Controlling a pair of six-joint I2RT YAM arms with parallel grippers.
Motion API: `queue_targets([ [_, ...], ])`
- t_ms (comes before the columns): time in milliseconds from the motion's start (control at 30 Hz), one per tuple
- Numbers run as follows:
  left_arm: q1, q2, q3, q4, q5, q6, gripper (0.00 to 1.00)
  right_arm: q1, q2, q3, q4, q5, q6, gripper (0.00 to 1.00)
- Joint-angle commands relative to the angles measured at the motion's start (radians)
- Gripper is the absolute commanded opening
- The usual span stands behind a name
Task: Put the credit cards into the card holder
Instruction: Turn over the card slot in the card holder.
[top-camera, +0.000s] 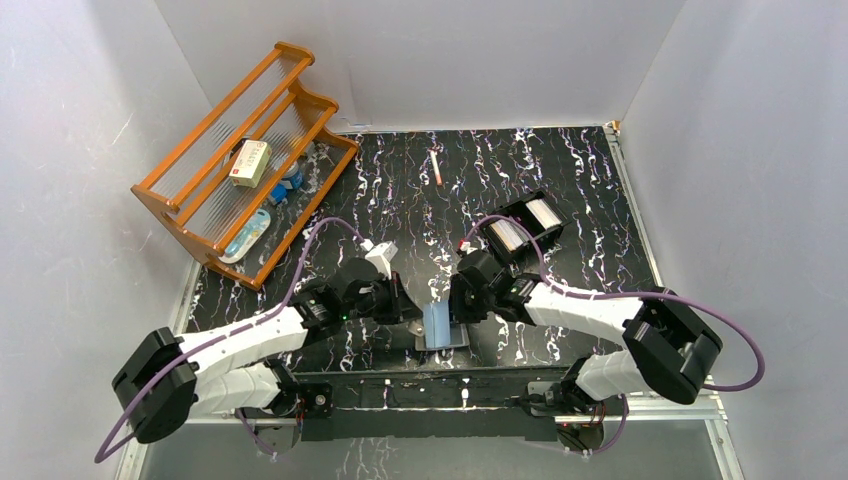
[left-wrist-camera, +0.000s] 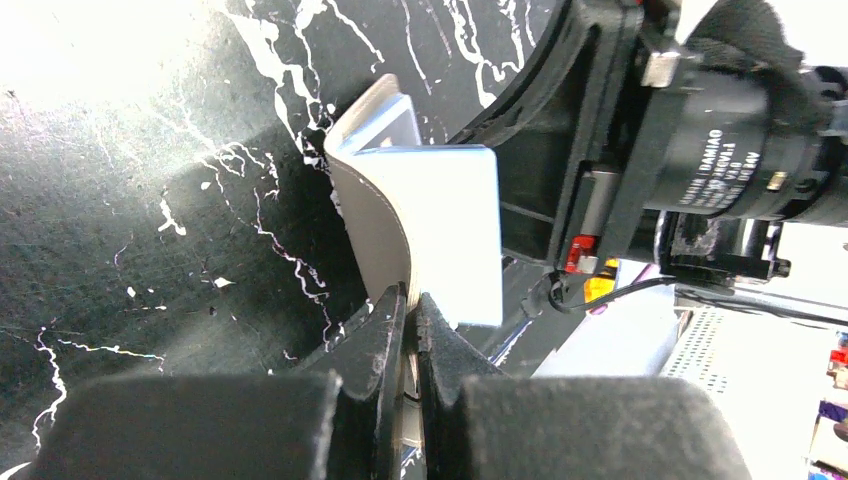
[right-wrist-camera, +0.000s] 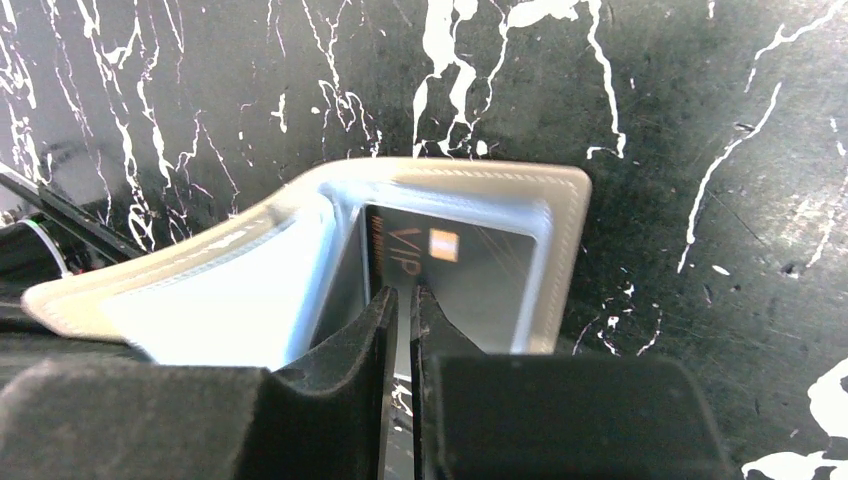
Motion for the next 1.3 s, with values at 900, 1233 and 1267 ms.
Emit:
queue_targets([
  [900, 0.006, 0.122, -0.029, 0.132, 0.061, -0.029, 0.20, 0.054, 0.041, 0.013, 0.144, -0.074, 0.037, 0.17],
  [1233, 0.005, 0.151, -0.012, 0.099, 0.053, -0.027, 0.16, 0.056, 0.043, 0.008, 0.144, -0.068, 0.037, 0.17],
  [1267, 0.006, 0.152, -0.012, 0.102, 0.054, -0.028, 0.12, 0.056, 0.044, 0.007, 0.144, -0.069, 0.037, 0.17],
])
